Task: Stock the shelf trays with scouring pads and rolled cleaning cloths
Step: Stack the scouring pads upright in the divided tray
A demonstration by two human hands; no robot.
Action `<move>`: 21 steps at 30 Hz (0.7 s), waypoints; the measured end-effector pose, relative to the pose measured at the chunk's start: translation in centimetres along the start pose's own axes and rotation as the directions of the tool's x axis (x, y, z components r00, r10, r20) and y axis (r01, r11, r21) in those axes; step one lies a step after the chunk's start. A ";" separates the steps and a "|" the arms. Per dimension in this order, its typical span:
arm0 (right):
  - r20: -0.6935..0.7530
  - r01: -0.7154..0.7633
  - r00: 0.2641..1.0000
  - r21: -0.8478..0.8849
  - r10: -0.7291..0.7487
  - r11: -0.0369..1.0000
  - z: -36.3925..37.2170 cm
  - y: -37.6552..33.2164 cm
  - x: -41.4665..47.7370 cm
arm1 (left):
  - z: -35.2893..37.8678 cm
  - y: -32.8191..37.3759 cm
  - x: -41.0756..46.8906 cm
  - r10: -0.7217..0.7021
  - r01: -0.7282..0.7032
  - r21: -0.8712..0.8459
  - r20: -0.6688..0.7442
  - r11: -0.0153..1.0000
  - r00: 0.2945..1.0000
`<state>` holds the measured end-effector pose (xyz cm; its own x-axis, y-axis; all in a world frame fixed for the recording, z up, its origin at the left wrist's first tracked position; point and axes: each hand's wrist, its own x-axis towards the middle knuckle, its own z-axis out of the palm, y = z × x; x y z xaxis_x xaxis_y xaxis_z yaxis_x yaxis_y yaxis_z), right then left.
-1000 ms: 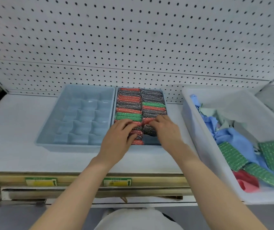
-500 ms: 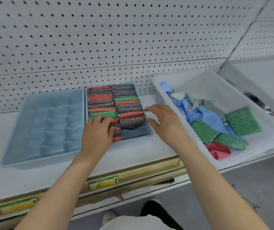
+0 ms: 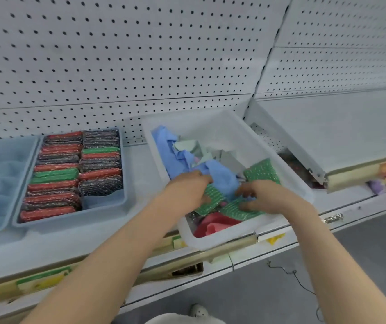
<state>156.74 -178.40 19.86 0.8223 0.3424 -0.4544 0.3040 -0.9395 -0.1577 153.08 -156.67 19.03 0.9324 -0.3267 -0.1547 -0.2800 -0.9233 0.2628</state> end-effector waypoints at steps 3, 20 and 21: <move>0.183 0.126 0.974 0.074 -0.137 0.989 -0.5 0.6 0.6 | 1.2 1.3 1.0 -0.134 0.117 0.151 0.112 0.982 0.985; -0.628 0.285 0.778 0.323 -0.020 0.903 -2.4 6.0 4.5 | 0.1 2.2 2.0 -0.393 0.220 -0.641 -0.138 0.735 0.909; -0.648 0.279 0.762 0.337 0.006 0.899 -2.3 6.2 4.5 | 0.1 2.5 2.2 -0.404 0.189 -0.711 -0.144 0.678 0.904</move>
<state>163.41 -182.63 18.85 0.9398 0.2610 0.2205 0.3411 -0.7520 -0.5640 154.37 -159.72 19.23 0.9884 0.1064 -0.1087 0.1494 -0.5443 0.8255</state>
